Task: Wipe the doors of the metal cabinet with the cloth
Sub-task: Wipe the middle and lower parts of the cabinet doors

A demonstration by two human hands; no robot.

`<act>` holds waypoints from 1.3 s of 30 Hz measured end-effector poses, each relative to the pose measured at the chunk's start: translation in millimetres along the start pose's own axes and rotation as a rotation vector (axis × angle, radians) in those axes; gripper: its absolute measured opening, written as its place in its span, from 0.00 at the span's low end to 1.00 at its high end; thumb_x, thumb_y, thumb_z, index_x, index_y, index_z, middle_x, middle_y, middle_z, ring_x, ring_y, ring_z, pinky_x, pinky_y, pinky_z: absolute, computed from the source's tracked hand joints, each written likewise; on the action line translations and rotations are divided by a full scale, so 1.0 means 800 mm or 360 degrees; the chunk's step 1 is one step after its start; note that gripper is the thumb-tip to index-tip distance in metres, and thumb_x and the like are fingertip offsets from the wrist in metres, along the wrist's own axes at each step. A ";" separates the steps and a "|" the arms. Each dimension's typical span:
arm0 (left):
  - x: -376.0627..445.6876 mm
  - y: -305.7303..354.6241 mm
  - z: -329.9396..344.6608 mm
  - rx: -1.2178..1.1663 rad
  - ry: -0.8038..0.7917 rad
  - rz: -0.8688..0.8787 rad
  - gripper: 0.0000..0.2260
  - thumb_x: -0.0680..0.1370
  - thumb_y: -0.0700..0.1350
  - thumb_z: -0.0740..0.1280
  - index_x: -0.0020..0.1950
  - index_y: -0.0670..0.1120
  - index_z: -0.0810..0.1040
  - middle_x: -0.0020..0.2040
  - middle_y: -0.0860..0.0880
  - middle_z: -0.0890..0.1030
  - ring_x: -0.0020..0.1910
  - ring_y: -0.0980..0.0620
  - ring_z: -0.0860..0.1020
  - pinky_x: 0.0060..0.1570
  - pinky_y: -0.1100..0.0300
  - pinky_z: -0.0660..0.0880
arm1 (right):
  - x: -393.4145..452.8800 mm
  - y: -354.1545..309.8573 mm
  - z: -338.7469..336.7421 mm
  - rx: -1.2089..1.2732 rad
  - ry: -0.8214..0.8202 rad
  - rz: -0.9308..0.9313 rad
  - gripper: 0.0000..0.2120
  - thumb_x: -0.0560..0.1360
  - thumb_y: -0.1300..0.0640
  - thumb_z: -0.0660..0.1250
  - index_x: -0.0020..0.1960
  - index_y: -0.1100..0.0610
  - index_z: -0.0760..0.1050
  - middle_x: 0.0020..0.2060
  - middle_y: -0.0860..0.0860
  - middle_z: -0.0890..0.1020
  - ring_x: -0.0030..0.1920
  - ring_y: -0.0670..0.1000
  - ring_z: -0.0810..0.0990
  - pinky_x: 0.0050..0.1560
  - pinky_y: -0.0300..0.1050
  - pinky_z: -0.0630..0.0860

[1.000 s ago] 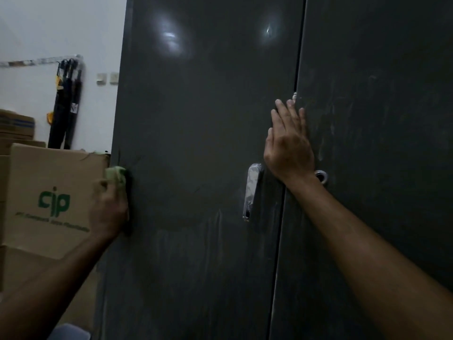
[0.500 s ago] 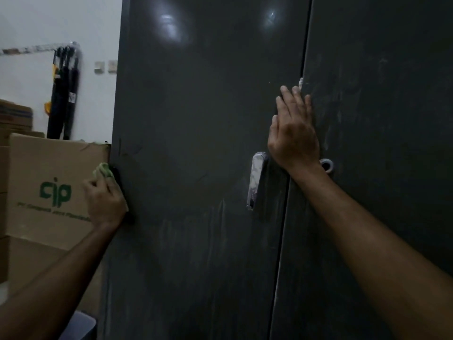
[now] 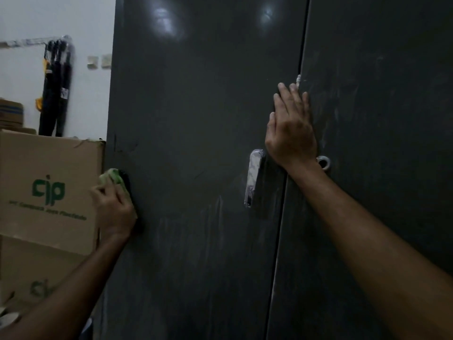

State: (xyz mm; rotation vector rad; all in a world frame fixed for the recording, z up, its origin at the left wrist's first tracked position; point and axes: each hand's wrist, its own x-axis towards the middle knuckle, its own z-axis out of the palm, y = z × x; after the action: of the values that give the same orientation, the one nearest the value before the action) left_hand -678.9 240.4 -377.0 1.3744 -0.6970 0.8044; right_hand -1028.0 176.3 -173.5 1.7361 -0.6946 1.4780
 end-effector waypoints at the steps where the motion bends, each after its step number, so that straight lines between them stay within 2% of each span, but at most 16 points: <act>1: -0.027 0.010 0.002 -0.0037 -0.0050 0.0242 0.19 0.84 0.45 0.56 0.69 0.34 0.70 0.52 0.34 0.71 0.45 0.40 0.69 0.48 0.43 0.72 | 0.000 0.000 0.000 0.0000 0.0000 0.0000 0.22 0.81 0.60 0.55 0.73 0.66 0.67 0.76 0.60 0.64 0.78 0.59 0.58 0.80 0.55 0.48; 5: -0.135 0.036 -0.001 -0.0103 -0.0367 0.1495 0.17 0.85 0.51 0.57 0.71 0.45 0.71 0.54 0.44 0.71 0.45 0.46 0.70 0.44 0.52 0.65 | -0.001 0.002 0.001 0.0003 0.0026 -0.0023 0.22 0.80 0.60 0.55 0.72 0.67 0.67 0.75 0.60 0.65 0.78 0.59 0.59 0.79 0.56 0.50; 7: -0.109 0.037 -0.003 0.0018 -0.0415 0.1742 0.17 0.85 0.53 0.56 0.71 0.49 0.70 0.54 0.44 0.73 0.44 0.45 0.71 0.43 0.51 0.66 | -0.001 0.003 0.002 0.0012 0.0033 -0.0029 0.22 0.81 0.60 0.55 0.72 0.67 0.67 0.75 0.61 0.66 0.78 0.59 0.59 0.79 0.56 0.51; 9: -0.065 0.046 0.002 0.0046 -0.0317 0.1373 0.17 0.85 0.53 0.55 0.71 0.47 0.71 0.52 0.39 0.76 0.42 0.40 0.74 0.41 0.48 0.69 | -0.002 0.004 0.004 0.0007 0.0037 -0.0031 0.22 0.81 0.60 0.55 0.72 0.67 0.67 0.75 0.61 0.66 0.78 0.59 0.59 0.79 0.57 0.51; 12: -0.029 0.090 0.019 -0.0078 -0.0007 0.0310 0.20 0.82 0.47 0.60 0.73 0.42 0.74 0.51 0.36 0.74 0.46 0.38 0.73 0.45 0.47 0.68 | -0.002 0.004 0.005 0.0027 0.0071 -0.0028 0.22 0.81 0.61 0.55 0.72 0.67 0.68 0.75 0.61 0.67 0.77 0.59 0.60 0.79 0.56 0.52; 13: -0.038 0.106 0.024 -0.0156 0.0032 0.0264 0.21 0.81 0.46 0.61 0.73 0.42 0.74 0.51 0.37 0.74 0.47 0.39 0.72 0.46 0.48 0.68 | -0.002 0.004 0.004 0.0035 0.0075 -0.0027 0.21 0.81 0.61 0.55 0.72 0.67 0.68 0.74 0.61 0.67 0.77 0.59 0.60 0.79 0.56 0.52; 15: -0.080 0.120 0.028 -0.0247 -0.0097 0.0733 0.21 0.81 0.47 0.63 0.74 0.46 0.72 0.52 0.39 0.74 0.48 0.40 0.72 0.46 0.49 0.71 | -0.002 0.005 0.002 0.0036 0.0072 -0.0027 0.21 0.81 0.61 0.55 0.72 0.67 0.68 0.74 0.60 0.67 0.77 0.59 0.60 0.79 0.55 0.51; 18: -0.133 0.106 0.012 -0.0192 -0.0508 0.1978 0.20 0.83 0.52 0.60 0.75 0.52 0.69 0.57 0.45 0.72 0.46 0.47 0.73 0.42 0.53 0.72 | -0.003 0.005 0.002 0.0034 0.0055 -0.0031 0.22 0.81 0.60 0.55 0.72 0.66 0.68 0.75 0.60 0.67 0.78 0.59 0.60 0.79 0.55 0.52; 20: -0.113 0.106 0.010 -0.0134 -0.0582 0.2260 0.18 0.84 0.53 0.57 0.74 0.54 0.70 0.56 0.47 0.72 0.44 0.49 0.72 0.42 0.55 0.69 | -0.003 0.005 0.002 0.0035 0.0063 -0.0033 0.22 0.81 0.60 0.54 0.72 0.67 0.68 0.74 0.60 0.67 0.77 0.59 0.60 0.79 0.56 0.52; 22: -0.084 0.122 0.015 -0.0130 -0.0385 0.1909 0.18 0.84 0.53 0.59 0.74 0.53 0.70 0.55 0.46 0.72 0.43 0.45 0.73 0.42 0.53 0.67 | -0.003 0.005 0.003 0.0044 0.0080 -0.0036 0.21 0.80 0.61 0.54 0.72 0.67 0.69 0.74 0.60 0.68 0.77 0.59 0.61 0.79 0.56 0.53; 25: -0.061 0.165 0.030 -0.0323 -0.0156 0.0755 0.20 0.81 0.47 0.63 0.74 0.48 0.73 0.51 0.42 0.73 0.45 0.42 0.74 0.46 0.52 0.69 | -0.003 0.005 0.004 0.0061 0.0085 -0.0025 0.21 0.80 0.61 0.54 0.72 0.67 0.69 0.74 0.60 0.68 0.77 0.59 0.61 0.79 0.55 0.52; 27: -0.077 0.185 0.036 -0.0442 -0.0132 0.0508 0.21 0.81 0.47 0.63 0.74 0.47 0.74 0.51 0.42 0.73 0.47 0.44 0.73 0.48 0.52 0.71 | -0.003 0.006 0.003 0.0072 0.0077 -0.0019 0.21 0.80 0.61 0.54 0.72 0.67 0.69 0.74 0.60 0.68 0.77 0.59 0.61 0.79 0.55 0.52; 33: -0.092 0.139 0.018 -0.0227 -0.0652 0.2531 0.16 0.81 0.51 0.62 0.69 0.53 0.77 0.57 0.45 0.73 0.42 0.47 0.75 0.42 0.54 0.69 | -0.004 0.004 -0.001 0.0101 0.0043 -0.0013 0.21 0.80 0.62 0.54 0.72 0.67 0.69 0.74 0.60 0.68 0.77 0.59 0.61 0.79 0.55 0.52; 35: -0.059 0.151 0.024 -0.0176 -0.0515 0.2285 0.16 0.80 0.51 0.64 0.67 0.53 0.78 0.53 0.43 0.77 0.40 0.45 0.75 0.42 0.53 0.67 | -0.004 0.004 0.000 0.0112 0.0040 -0.0016 0.21 0.80 0.62 0.55 0.72 0.67 0.69 0.74 0.60 0.68 0.77 0.59 0.61 0.79 0.55 0.52; 38: -0.017 0.189 0.031 -0.0301 -0.0196 0.1000 0.17 0.82 0.49 0.62 0.71 0.49 0.75 0.50 0.40 0.74 0.44 0.41 0.74 0.44 0.51 0.68 | -0.003 0.004 -0.002 0.0113 0.0041 -0.0002 0.21 0.80 0.63 0.55 0.72 0.66 0.69 0.74 0.60 0.68 0.77 0.59 0.61 0.79 0.55 0.52; 39: -0.016 0.196 0.032 -0.0337 -0.0177 0.0808 0.19 0.82 0.48 0.63 0.73 0.48 0.75 0.50 0.40 0.73 0.46 0.42 0.73 0.45 0.50 0.70 | -0.003 0.003 -0.003 0.0120 0.0040 -0.0002 0.22 0.80 0.63 0.55 0.72 0.66 0.69 0.74 0.60 0.69 0.77 0.59 0.61 0.79 0.55 0.53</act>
State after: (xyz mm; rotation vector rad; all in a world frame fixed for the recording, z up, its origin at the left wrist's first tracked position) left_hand -814.8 216.9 -297.4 1.0657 -1.2117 1.0206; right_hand -1031.7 176.5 -175.1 1.7712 -0.6318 1.5403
